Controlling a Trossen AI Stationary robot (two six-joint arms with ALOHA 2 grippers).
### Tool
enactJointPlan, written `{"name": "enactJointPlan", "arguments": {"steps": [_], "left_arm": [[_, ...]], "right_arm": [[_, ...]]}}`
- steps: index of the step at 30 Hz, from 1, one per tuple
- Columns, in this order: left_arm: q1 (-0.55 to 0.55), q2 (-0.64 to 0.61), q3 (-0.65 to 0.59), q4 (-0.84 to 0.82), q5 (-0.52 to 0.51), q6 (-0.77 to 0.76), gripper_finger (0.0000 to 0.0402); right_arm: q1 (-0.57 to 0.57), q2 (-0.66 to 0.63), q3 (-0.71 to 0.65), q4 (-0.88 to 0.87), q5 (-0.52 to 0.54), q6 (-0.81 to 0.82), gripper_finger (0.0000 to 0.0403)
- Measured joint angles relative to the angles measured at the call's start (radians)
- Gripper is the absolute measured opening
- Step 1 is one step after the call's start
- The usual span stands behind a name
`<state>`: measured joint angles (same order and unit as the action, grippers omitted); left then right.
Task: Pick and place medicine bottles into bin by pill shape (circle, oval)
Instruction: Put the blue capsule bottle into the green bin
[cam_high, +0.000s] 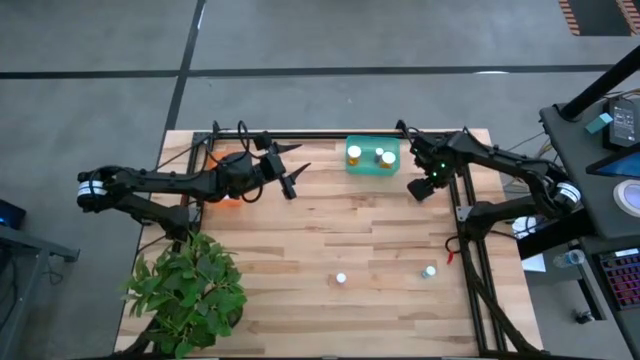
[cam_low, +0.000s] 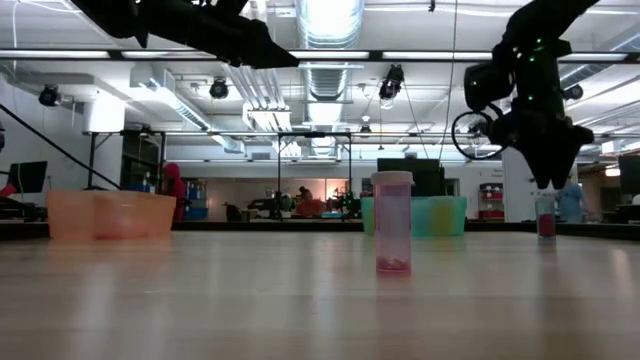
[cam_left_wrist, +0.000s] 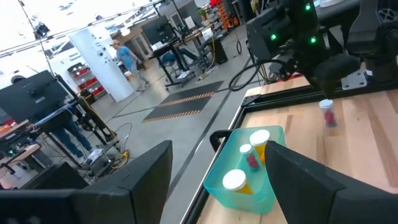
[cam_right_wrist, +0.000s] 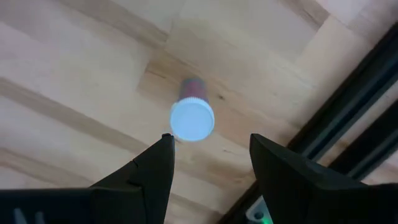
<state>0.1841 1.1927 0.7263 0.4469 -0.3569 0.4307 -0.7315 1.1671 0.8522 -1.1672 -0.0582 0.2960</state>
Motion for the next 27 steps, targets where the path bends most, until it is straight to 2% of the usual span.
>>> {"name": "enactJointPlan", "arguments": {"steps": [7,14,27], "left_arm": [[0.003,0.000,0.000,0.002,0.000,0.005,0.0235],[0.005,0.000,0.000,0.001,0.000,0.005,0.0235],[0.006,0.000,0.000,0.000,0.000,0.004,0.0235]], "right_arm": [[0.000,0.000,-0.026,0.054,-0.006,0.026,0.0198],[0.003,0.000,-0.038,0.055,-0.078,0.045,0.0198],[0.014,0.001,-0.062,0.105,-0.073,0.073,0.0199]]}}
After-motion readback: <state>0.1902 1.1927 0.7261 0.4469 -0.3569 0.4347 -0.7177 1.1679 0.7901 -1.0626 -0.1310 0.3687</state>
